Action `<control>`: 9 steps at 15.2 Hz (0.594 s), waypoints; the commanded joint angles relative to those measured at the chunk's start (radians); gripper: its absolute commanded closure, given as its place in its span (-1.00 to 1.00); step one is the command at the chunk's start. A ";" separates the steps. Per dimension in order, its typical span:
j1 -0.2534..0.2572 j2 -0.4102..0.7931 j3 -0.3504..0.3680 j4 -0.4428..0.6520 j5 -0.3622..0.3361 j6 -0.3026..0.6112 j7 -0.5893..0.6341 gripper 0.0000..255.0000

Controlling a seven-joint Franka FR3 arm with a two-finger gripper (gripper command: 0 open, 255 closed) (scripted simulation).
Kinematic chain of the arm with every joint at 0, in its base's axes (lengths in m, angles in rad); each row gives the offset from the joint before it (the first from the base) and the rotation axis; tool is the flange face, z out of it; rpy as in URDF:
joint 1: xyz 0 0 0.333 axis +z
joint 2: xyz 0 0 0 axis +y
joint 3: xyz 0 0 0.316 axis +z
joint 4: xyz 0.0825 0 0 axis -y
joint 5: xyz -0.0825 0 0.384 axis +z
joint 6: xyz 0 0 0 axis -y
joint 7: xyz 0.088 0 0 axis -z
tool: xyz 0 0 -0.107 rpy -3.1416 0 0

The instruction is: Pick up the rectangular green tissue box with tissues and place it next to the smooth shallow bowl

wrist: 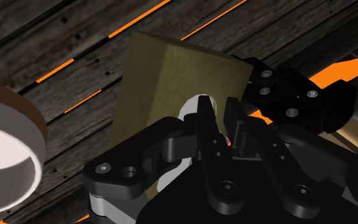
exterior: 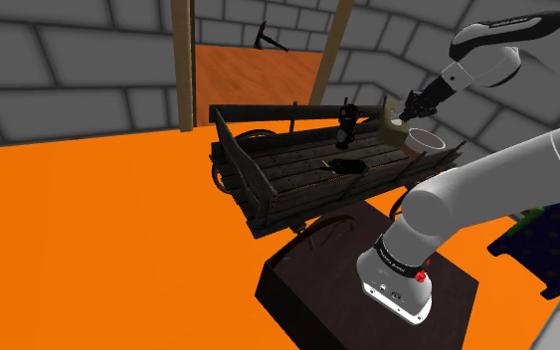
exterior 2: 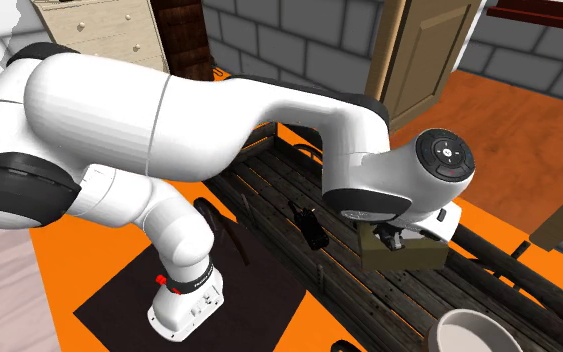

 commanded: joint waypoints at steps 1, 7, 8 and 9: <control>0.007 0.012 -0.015 -0.016 0.006 0.026 -0.014 1.00; 0.032 0.047 -0.060 -0.066 0.028 0.104 -0.057 1.00; 0.038 0.053 -0.068 -0.074 0.033 0.117 -0.065 1.00; 0.044 0.061 -0.077 -0.081 0.039 0.130 -0.073 1.00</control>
